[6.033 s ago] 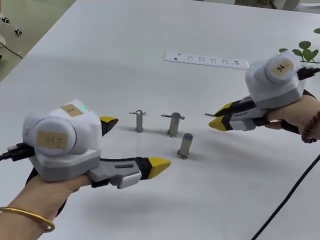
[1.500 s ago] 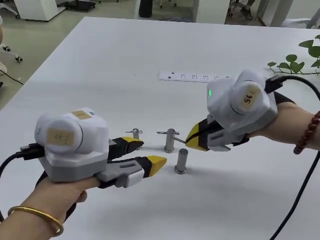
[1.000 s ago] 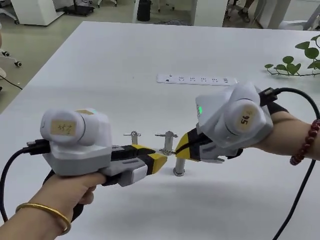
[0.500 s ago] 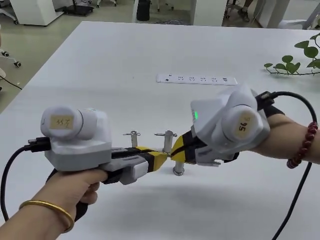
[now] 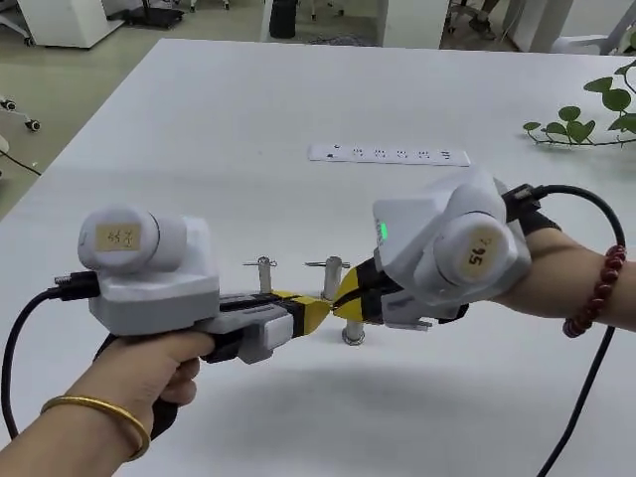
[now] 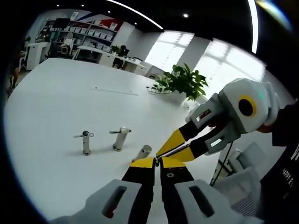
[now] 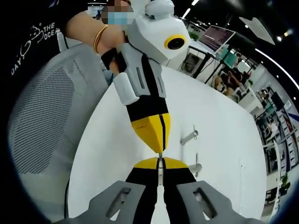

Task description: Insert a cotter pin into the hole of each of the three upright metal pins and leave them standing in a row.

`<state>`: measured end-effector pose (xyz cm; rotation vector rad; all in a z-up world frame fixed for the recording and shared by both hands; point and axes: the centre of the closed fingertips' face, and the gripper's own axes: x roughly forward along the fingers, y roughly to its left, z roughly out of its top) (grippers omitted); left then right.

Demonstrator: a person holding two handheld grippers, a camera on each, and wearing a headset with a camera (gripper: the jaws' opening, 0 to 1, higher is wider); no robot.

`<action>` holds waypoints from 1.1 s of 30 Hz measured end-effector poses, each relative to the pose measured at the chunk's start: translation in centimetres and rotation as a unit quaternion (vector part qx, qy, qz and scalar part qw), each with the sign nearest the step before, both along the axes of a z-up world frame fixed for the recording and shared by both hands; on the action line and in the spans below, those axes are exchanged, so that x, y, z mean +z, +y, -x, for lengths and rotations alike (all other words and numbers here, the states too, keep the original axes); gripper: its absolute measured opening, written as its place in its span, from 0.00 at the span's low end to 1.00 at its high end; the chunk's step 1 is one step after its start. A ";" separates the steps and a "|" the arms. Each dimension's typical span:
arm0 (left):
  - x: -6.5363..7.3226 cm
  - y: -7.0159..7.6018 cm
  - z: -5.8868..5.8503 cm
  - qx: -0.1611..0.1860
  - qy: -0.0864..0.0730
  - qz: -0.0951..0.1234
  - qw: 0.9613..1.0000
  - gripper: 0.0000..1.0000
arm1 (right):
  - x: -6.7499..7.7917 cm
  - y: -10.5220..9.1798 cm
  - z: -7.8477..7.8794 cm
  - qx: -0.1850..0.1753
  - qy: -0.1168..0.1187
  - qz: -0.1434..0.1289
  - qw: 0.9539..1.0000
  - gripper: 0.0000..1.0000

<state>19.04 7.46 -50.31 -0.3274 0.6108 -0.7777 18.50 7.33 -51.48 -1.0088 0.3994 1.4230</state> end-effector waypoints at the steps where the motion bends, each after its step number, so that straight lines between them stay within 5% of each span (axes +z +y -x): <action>1: -0.1 0.0 0.1 0.002 0.005 0.003 1.000 0.00 | 0.0 0.0 0.0 0.000 0.000 0.001 1.000 0.00; 6: -0.1 -0.1 0.2 -0.002 0.009 0.008 1.000 0.00 | -0.2 0.0 0.1 0.001 0.000 0.001 1.000 0.00; 10: 0.0 -0.1 0.3 -0.008 -0.004 0.005 1.000 0.00 | -0.2 0.0 0.1 -0.004 0.008 -0.005 1.000 0.00; 11: 0.0 -0.1 0.3 -0.013 -0.016 0.001 1.000 0.00 | -0.2 0.0 0.0 -0.012 0.017 -0.009 1.000 0.00; 21: -0.1 0.0 0.0 -0.030 -0.034 -0.013 0.999 0.00 | -0.3 -0.2 -0.3 -0.064 0.075 -0.039 0.994 0.01; 27: -0.3 0.3 0.1 -0.040 -0.047 -0.024 0.998 0.00 | -0.4 -0.7 0.1 -0.109 0.147 -0.069 0.981 0.04; 30: 0.0 0.3 0.4 -0.051 -0.058 -0.022 0.997 0.00 | -0.4 -0.8 0.3 -0.130 0.187 -0.088 0.970 0.05; 33: 0.0 0.3 0.6 -0.058 -0.068 -0.027 0.996 0.00 | -0.5 -1.2 0.1 -0.145 0.203 -0.095 0.964 0.06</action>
